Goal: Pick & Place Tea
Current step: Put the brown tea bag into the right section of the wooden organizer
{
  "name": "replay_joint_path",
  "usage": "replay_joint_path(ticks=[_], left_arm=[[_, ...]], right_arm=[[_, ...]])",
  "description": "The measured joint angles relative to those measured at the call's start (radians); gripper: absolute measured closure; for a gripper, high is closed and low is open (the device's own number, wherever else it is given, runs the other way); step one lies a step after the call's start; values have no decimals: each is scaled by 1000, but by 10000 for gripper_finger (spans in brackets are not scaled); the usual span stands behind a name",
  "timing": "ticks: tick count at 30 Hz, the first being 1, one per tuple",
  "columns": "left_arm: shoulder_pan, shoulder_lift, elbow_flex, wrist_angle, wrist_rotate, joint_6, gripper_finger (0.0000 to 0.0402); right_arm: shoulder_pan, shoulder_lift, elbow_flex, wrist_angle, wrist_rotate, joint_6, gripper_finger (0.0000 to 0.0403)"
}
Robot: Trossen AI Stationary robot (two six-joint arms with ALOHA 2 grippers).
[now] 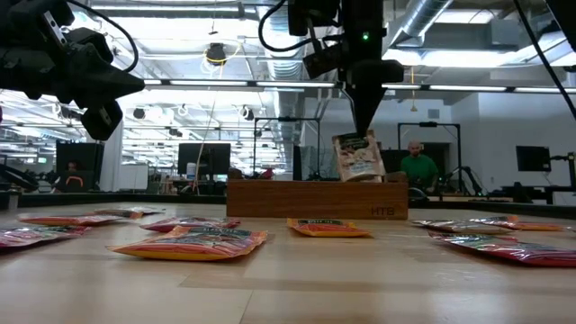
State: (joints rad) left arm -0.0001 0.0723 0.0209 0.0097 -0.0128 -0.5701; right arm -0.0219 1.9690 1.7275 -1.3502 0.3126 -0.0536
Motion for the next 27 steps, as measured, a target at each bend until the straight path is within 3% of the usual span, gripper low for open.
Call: replay_joint_path(ticks=[27], left_arm=[[0, 0, 0, 0, 0, 0, 402]], right_arm=[[-33, 0, 0, -40, 1, 47, 403]])
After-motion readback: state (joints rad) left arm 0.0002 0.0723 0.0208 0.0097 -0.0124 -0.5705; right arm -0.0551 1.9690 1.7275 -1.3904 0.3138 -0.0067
